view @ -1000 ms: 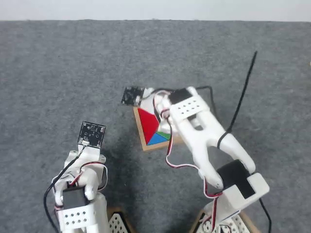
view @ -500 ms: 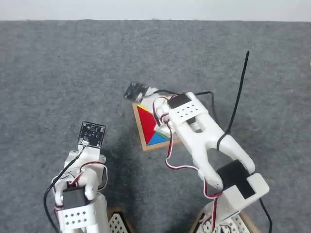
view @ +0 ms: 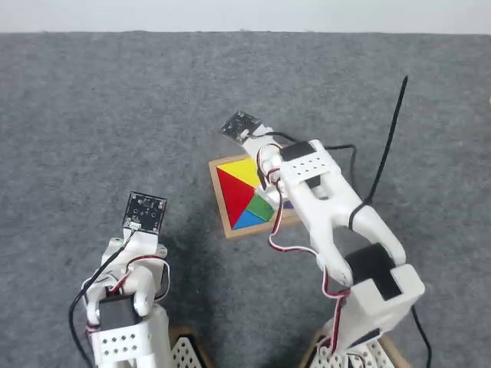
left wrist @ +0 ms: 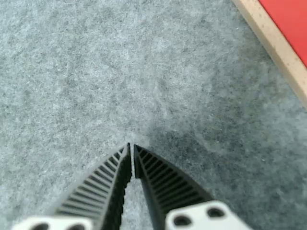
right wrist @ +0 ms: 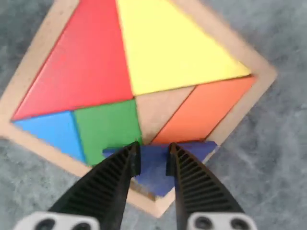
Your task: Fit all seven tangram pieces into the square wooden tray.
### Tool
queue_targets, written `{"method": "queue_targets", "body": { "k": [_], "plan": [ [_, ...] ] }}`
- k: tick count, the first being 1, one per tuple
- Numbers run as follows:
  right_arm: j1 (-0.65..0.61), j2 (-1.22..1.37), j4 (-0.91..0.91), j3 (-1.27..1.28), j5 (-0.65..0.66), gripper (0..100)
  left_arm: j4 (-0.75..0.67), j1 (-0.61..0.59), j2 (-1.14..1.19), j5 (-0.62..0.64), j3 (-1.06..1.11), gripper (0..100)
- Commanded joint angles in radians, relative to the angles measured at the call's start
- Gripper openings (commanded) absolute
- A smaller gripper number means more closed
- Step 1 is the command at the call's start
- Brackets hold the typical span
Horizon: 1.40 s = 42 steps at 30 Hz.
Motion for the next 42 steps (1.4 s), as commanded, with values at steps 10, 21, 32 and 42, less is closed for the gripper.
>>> {"method": "queue_targets", "body": {
  "k": [10,21,32,42],
  "plan": [
    [-0.001,0.015,0.001,-0.032,-0.014,10.0,0.005,-0.008,-0.02,-0.014,-0.007,1],
    [0.042,-0.262,-0.108,0.16,-0.1,10.0,0.005,-0.008,-0.02,-0.014,-0.007,1],
    [0.113,-0.311,-0.117,0.269,-0.132,10.0,0.005,-0.008,-0.02,-0.014,-0.007,1],
    [0.068,-0.242,-0.125,0.296,-0.133,10.0,0.005,-0.008,-0.02,-0.014,-0.007,1]
  ]
}}
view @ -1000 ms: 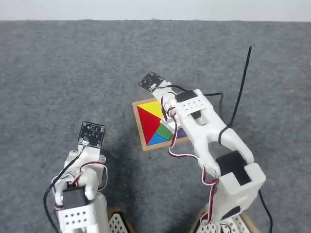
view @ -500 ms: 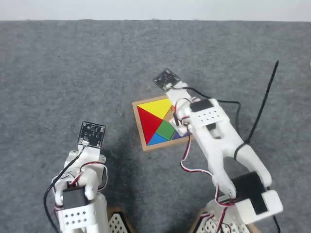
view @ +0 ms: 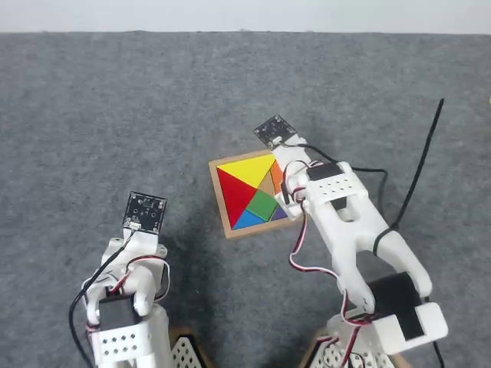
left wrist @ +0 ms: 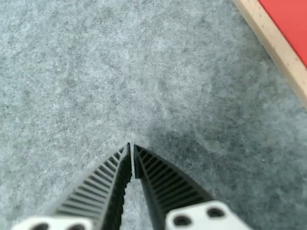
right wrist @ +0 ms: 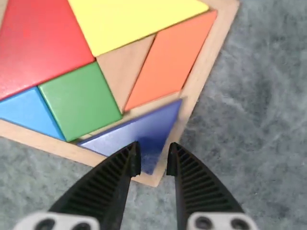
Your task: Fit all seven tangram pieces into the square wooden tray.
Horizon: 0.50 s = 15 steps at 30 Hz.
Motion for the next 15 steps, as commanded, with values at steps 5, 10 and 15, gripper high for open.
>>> {"method": "queue_targets", "body": {
  "k": [5,10,15],
  "plan": [
    [-0.047,0.05,-0.021,-0.017,-0.011,10.0,0.005,-0.008,-0.02,-0.014,-0.007,1],
    [-0.058,0.059,-0.03,-0.017,-0.012,10.0,0.005,-0.008,-0.02,-0.014,-0.007,1],
    [-0.012,-0.061,-0.022,-0.012,-0.087,9.0,0.005,-0.008,-0.02,-0.014,-0.007,1]
  ]
}}
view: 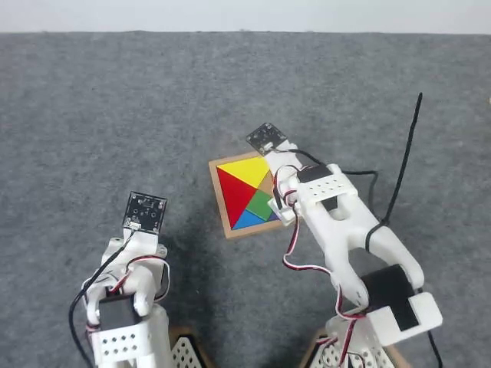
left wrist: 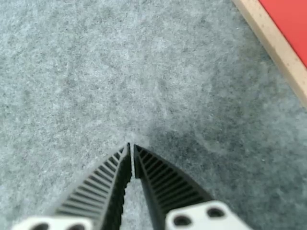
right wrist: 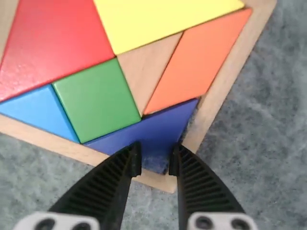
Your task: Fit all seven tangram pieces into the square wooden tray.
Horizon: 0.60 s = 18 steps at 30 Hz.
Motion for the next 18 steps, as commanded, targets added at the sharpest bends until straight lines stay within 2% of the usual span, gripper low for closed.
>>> {"method": "queue_targets", "body": {
  "k": [1,5,18],
  "plan": [
    [0.045,-0.147,-0.007,-0.006,-0.052,7.2,0.005,-0.008,-0.02,-0.014,-0.007,1],
    [0.093,-0.328,-0.005,0.091,-0.069,0.5,0.005,-0.008,-0.02,-0.014,-0.007,1],
    [0.176,-0.891,0.001,0.562,-0.063,1.3,0.005,-0.008,-0.02,-0.014,-0.007,1]
  ]
}}
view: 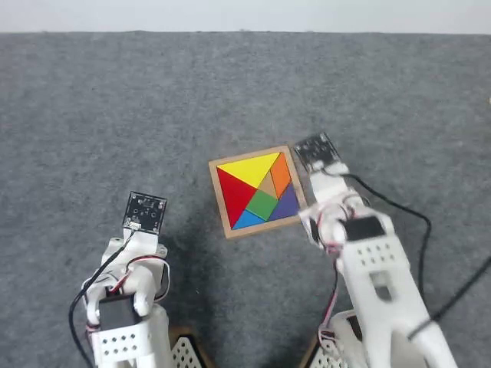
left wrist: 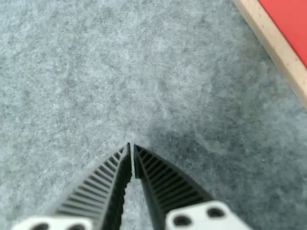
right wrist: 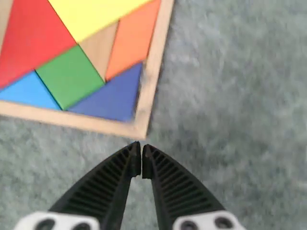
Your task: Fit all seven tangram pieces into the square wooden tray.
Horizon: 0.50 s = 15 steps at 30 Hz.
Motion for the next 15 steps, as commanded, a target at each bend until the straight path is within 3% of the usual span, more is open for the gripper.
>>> {"method": "queue_targets", "body": {
  "k": [1,8,15],
  "plan": [
    [0.039,-0.188,0.004,0.112,-0.002,1.3,0.005,-0.008,-0.02,-0.014,-0.007,1],
    [0.157,-0.433,0.114,0.244,0.074,1.6,0.005,-0.008,-0.02,-0.014,-0.007,1],
    [0.166,-0.615,0.111,0.42,0.104,1.6,0.005,-0.008,-0.02,-0.014,-0.007,1]
  ]
}}
